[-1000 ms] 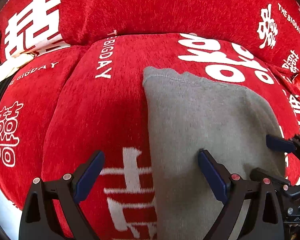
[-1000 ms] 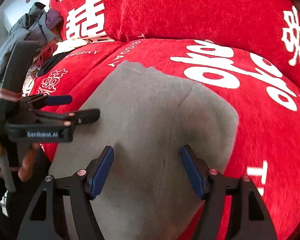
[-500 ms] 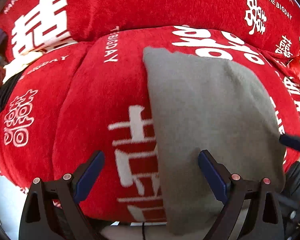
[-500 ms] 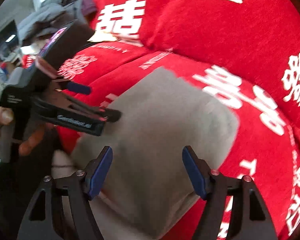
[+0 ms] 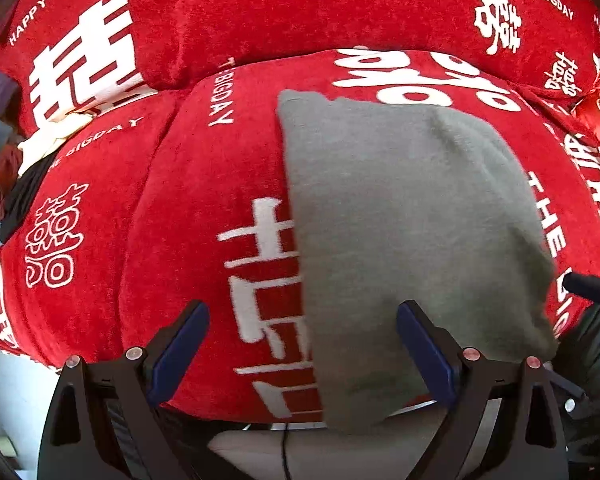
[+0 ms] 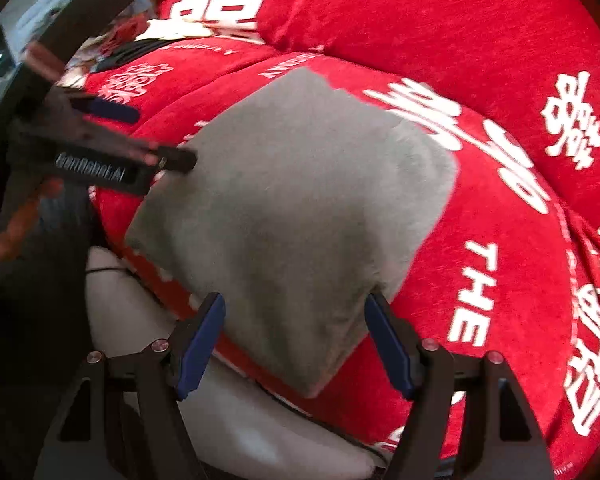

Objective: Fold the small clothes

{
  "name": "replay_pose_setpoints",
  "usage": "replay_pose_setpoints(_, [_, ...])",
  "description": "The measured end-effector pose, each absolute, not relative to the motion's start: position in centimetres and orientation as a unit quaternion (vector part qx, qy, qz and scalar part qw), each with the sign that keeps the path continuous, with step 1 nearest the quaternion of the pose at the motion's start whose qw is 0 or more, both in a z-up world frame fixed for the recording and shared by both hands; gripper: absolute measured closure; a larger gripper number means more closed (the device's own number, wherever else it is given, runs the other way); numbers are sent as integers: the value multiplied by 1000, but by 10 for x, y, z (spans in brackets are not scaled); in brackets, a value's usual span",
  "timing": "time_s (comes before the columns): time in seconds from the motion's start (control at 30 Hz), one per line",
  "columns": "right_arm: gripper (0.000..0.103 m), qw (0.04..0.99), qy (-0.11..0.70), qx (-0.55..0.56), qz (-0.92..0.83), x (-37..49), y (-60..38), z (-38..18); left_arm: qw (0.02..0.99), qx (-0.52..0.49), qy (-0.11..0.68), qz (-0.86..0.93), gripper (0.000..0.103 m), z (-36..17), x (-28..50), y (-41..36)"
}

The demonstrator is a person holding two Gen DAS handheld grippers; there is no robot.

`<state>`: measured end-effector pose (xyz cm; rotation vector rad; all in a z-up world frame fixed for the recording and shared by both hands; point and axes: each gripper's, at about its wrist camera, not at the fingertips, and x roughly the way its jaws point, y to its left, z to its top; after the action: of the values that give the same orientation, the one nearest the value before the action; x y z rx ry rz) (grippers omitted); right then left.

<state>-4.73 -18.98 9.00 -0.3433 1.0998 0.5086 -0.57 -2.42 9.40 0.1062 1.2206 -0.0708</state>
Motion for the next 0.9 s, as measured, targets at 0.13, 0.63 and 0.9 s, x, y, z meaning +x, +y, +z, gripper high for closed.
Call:
replay_pose_setpoints(0.13, [27, 820, 513, -142, 212, -37, -192, 101, 816, 51, 574, -42, 7, 97, -2, -35])
replay_pose_setpoints(0.63, [27, 827, 529, -109, 158, -18, -209, 98, 789, 53, 610, -44, 7, 81, -3, -51])
replay_pose_setpoints(0.9, [27, 816, 543, -128, 151, -14, -202, 92, 790, 70, 608, -46, 7, 84, -4, -56])
